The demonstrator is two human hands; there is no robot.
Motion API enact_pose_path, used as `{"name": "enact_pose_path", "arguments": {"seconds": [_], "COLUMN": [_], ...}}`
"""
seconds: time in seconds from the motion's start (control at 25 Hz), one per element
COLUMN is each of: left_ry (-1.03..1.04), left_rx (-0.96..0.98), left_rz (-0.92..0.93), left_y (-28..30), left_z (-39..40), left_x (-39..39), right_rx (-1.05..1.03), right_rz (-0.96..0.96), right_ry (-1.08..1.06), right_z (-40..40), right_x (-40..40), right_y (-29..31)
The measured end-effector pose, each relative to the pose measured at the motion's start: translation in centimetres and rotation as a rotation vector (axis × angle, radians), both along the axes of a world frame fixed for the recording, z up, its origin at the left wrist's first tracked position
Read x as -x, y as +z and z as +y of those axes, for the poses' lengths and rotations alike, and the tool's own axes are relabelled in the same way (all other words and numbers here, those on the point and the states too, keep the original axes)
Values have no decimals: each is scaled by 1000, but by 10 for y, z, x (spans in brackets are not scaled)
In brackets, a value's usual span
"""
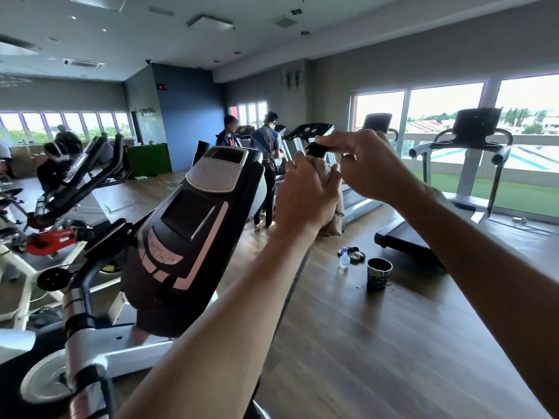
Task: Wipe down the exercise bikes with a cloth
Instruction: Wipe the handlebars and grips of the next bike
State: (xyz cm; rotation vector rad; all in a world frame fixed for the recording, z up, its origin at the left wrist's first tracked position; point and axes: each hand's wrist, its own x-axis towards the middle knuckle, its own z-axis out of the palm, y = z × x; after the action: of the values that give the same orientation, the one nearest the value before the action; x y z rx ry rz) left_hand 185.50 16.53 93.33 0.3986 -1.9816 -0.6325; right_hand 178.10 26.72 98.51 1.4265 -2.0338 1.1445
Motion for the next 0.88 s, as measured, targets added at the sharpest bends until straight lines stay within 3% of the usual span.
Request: {"name": "enact_pose_path", "arguments": {"seconds": [0.2,0.36,0.44,0.64,0.88], "left_ry": [15,84,83,72,102], "left_rx": [15,37,17,10,-15], "left_rz": [4,-261,-308,-19,19], "left_y": [-13,-38,-34,8,-3], "left_z": [11,12,9,7,-4], "left_x": [-15,-40,-38,-2,8], "right_rx": [41,87,86,67,114], "right_rz": [-19,-16,-12,2,22], "right_ry": [10,8,11,75,221], "right_z": [-1,-3,-5,-1,-5], "right_x": [3,3,3,8,36], "right_y": [-7,-11,-11,-12,-6]}}
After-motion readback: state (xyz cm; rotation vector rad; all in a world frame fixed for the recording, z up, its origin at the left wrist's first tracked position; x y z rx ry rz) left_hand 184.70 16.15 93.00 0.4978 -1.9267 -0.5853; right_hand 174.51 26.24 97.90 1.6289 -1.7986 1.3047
